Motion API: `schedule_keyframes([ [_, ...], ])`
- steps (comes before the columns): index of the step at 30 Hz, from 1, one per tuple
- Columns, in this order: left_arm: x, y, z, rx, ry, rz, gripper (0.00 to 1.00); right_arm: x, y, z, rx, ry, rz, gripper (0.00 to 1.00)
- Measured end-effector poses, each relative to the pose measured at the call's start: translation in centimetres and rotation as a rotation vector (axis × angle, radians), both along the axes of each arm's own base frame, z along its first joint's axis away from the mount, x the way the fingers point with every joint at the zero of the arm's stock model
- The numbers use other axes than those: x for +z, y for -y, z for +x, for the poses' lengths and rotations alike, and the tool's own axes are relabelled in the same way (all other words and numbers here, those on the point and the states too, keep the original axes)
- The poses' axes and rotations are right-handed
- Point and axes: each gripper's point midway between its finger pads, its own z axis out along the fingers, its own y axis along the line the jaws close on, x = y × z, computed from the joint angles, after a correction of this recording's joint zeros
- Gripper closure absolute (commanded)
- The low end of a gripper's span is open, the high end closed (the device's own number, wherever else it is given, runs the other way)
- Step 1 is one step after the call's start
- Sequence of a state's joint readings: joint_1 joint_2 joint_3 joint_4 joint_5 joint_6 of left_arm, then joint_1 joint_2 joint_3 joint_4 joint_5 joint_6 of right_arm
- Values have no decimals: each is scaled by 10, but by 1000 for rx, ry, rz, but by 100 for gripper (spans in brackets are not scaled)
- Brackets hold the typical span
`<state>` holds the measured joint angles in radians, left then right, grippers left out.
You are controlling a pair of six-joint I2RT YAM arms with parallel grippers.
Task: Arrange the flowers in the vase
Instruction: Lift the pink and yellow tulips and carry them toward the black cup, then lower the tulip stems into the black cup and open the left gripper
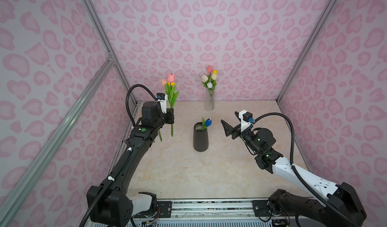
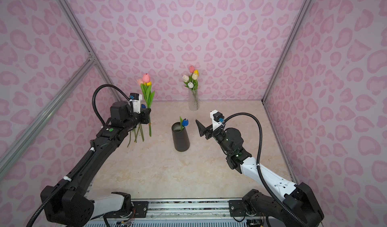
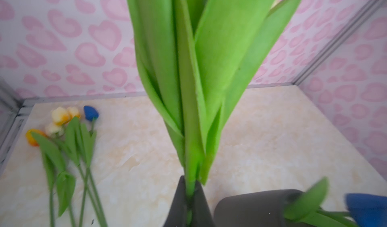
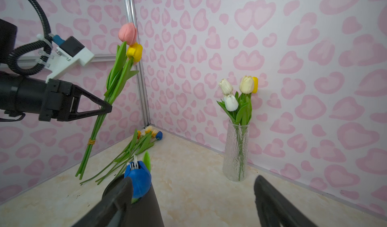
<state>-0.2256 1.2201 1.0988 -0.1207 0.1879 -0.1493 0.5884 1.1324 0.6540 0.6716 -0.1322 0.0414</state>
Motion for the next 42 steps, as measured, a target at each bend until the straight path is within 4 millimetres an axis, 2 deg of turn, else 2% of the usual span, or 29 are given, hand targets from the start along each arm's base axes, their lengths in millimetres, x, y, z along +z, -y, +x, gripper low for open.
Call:
schedule_keyframes([
  [2,17,17,-19,-67,99,-37,97,1,-4,-1,11,10,5,11],
  [7,61,41,-54,-166,350,-120,97,3,-15,-3,36,30,5,11],
  [11,93,63,-67,-259,479,-186,97,6,-26,-4,56,51,4,11],
  [13,98,72,-66,-284,508,-206,97,7,-31,-6,68,53,0,11],
  [18,87,92,-55,-334,506,-219,97,9,-37,-11,76,69,-9,11],
  [26,68,108,-32,-348,478,-215,97,18,-21,-20,28,111,20,11],
  [32,52,121,-24,-376,444,-213,97,19,-17,-20,7,118,16,10],
  [42,8,136,-5,-377,333,-202,97,13,-17,-17,-6,115,-6,10],
])
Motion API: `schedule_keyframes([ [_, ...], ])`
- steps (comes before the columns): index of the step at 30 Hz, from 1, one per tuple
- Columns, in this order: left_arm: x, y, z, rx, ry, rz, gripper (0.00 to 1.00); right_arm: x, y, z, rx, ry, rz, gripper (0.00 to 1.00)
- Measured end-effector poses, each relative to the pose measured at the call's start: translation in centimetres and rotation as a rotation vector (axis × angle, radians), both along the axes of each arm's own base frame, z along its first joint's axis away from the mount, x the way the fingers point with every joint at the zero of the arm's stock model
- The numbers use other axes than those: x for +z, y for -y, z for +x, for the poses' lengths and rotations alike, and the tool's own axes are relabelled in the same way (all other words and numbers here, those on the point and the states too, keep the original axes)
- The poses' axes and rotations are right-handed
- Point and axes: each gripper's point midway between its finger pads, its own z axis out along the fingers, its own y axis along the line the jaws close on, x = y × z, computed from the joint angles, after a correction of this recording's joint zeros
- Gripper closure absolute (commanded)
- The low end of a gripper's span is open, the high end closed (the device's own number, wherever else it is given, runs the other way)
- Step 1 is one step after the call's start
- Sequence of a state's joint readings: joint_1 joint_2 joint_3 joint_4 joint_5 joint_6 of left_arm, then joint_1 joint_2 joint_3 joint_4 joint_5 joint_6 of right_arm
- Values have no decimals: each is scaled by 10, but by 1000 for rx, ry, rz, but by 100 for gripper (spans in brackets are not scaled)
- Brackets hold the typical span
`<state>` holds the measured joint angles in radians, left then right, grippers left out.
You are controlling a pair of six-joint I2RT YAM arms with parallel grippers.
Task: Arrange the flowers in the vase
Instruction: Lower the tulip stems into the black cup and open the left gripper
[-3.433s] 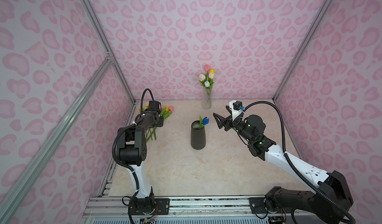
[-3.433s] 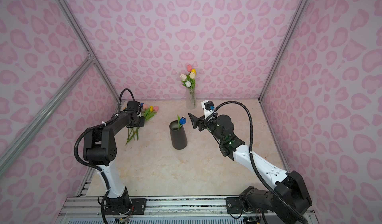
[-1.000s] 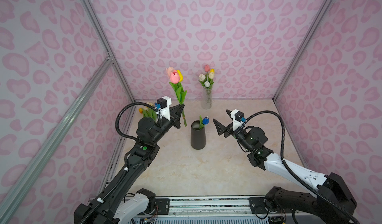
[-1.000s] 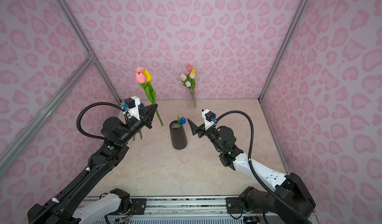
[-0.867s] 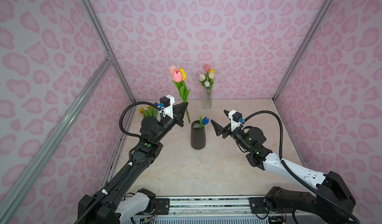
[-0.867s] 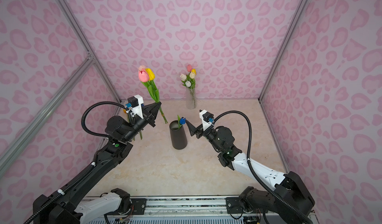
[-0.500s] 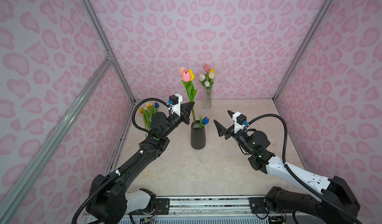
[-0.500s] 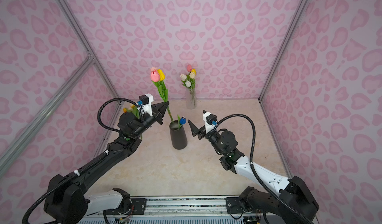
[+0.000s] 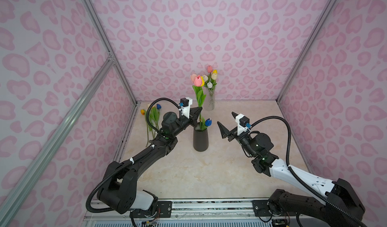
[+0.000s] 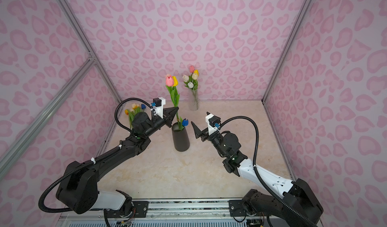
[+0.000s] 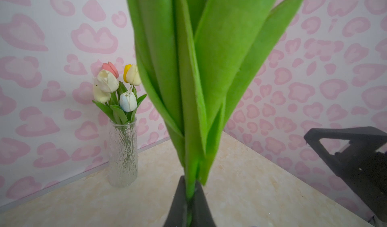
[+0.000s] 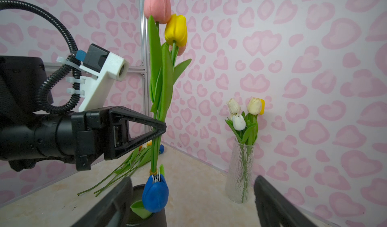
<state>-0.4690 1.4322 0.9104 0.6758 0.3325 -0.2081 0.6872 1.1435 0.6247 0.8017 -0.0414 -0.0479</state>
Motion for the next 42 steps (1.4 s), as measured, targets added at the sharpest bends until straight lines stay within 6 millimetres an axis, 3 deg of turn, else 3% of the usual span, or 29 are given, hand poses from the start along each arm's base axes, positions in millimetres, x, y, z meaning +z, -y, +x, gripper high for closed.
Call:
schedule_keyframes([
  [15,-47,-1,-11,27,-106,60,92,-6,1,2,-20,3,-30,9],
  [19,-51,-5,-21,39,-103,86,86,-10,0,4,-21,-2,-42,9],
  [25,-49,-9,-23,65,-90,109,68,-16,-3,6,-17,-12,-51,9],
  [28,-50,-10,-22,73,-88,118,68,-16,-4,6,-13,-12,-52,9],
  [33,-51,-9,-24,73,-81,140,83,-15,-3,6,-13,-11,-51,9],
  [38,-57,-1,-30,61,-60,203,74,-13,-3,5,-13,-5,-49,9],
  [42,-62,-6,-27,93,-58,238,66,-13,-4,4,-8,-1,-53,9],
])
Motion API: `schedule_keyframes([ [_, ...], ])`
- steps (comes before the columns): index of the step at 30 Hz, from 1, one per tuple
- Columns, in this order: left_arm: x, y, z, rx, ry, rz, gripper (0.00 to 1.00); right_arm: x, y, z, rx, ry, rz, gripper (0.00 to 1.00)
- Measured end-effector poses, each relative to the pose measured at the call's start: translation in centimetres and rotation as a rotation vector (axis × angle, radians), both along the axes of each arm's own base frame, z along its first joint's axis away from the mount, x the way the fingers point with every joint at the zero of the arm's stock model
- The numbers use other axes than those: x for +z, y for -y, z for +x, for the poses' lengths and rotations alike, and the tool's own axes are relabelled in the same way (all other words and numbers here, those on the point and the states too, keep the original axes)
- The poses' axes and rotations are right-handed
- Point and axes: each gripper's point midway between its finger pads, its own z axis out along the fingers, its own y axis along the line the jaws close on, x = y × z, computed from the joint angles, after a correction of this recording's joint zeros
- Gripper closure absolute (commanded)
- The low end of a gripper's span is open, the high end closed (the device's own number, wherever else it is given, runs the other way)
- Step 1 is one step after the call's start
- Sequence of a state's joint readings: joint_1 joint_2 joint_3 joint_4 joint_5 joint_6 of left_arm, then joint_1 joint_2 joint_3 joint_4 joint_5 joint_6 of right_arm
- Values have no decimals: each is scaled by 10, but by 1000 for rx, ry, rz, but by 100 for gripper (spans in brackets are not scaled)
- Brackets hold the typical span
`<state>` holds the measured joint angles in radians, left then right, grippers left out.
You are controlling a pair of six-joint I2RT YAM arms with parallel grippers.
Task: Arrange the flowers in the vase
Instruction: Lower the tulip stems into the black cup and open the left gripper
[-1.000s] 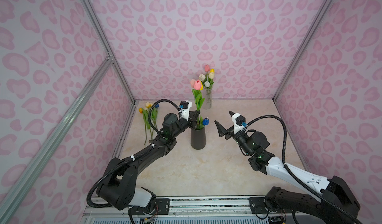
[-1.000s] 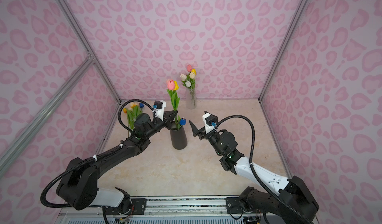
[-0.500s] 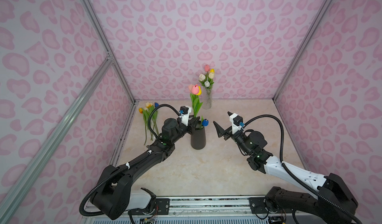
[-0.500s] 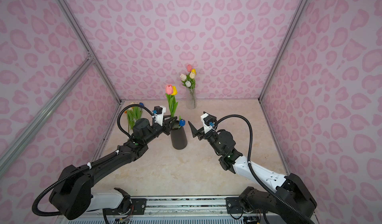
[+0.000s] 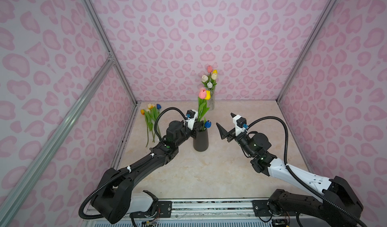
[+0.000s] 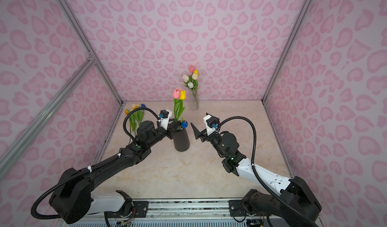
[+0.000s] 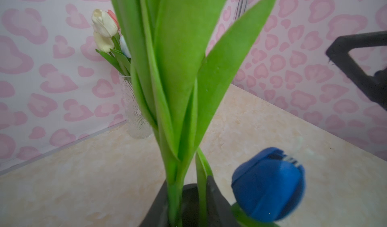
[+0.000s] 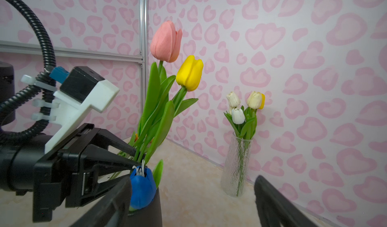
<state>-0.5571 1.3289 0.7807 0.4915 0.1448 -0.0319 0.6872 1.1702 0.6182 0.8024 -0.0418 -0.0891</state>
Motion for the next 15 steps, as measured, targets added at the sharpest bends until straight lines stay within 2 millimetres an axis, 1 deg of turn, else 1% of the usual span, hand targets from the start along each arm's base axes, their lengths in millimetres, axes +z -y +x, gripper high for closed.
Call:
schedule_keyframes([
  [1,-1,-2,0,9,3,8,65,0,-1,0,4,0,-1,9],
  [4,-1,-4,0,20,7,22,65,-1,-1,0,4,-1,-2,9],
  [6,-2,-7,1,34,10,38,73,-2,-1,0,4,-3,-4,9],
  [7,-4,-7,1,37,6,45,74,-2,-1,0,4,-4,-5,9],
  [9,-5,-8,1,40,11,75,69,-2,-1,1,4,-4,-5,9],
  [12,-2,-4,0,36,23,101,68,-2,-1,1,4,-3,-6,9],
  [15,-5,-3,-4,35,30,125,66,-3,-1,1,3,-2,-9,9],
])
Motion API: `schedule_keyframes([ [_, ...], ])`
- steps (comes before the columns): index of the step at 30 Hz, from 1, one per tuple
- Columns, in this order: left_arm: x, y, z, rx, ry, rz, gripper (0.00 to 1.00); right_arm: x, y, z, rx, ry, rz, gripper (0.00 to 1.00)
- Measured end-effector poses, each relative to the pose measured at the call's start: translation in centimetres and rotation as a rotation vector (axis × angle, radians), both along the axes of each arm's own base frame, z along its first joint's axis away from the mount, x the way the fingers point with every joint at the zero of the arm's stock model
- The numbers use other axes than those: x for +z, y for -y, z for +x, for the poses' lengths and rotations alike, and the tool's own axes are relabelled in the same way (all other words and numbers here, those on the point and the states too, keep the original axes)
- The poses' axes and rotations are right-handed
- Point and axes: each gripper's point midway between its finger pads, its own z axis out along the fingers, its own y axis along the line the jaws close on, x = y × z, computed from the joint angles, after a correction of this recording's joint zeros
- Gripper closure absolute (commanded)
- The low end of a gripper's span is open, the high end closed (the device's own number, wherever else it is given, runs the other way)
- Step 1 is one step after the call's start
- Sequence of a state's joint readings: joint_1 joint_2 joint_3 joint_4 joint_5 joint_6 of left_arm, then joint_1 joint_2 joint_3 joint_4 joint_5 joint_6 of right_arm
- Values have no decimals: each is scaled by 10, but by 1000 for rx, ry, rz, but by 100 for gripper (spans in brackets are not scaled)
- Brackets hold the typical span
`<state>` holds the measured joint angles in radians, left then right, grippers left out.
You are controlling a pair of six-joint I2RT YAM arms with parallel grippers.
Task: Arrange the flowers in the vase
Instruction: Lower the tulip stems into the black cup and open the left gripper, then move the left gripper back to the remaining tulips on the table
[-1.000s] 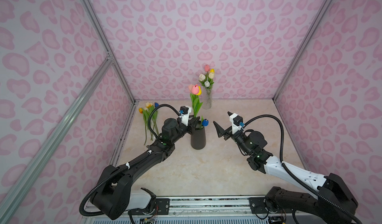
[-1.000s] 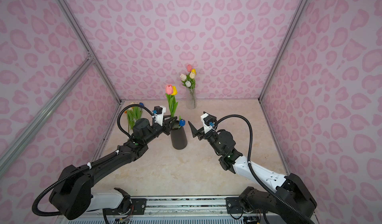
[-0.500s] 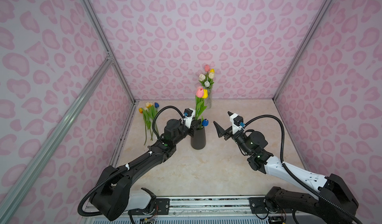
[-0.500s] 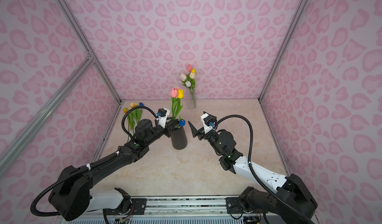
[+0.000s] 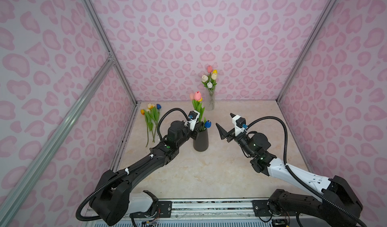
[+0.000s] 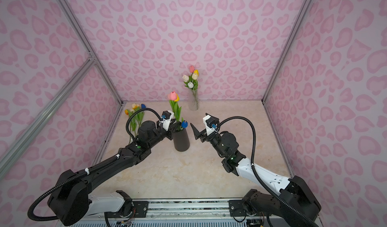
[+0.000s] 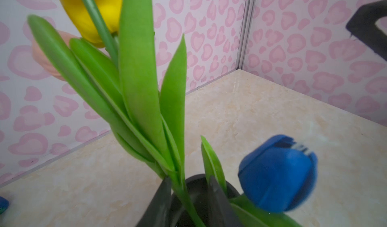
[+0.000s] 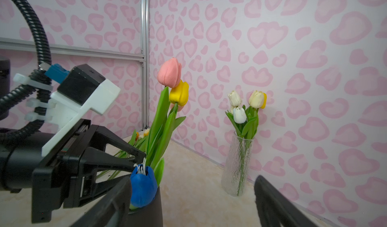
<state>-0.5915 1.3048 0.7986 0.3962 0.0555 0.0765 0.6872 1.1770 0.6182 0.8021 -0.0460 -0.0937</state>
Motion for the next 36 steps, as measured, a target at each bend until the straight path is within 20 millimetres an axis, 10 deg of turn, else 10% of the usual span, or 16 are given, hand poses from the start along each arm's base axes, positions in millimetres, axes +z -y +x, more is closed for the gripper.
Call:
schedule_keyframes([
  [18,27,-61,-17,76,115,-3,57,-1,2,-2,-1,4,-2,9],
  [30,-10,-211,69,687,-175,-62,55,2,-2,-13,53,32,-16,9],
  [36,-84,-278,105,910,-472,74,60,2,-9,-19,109,28,-10,8],
])
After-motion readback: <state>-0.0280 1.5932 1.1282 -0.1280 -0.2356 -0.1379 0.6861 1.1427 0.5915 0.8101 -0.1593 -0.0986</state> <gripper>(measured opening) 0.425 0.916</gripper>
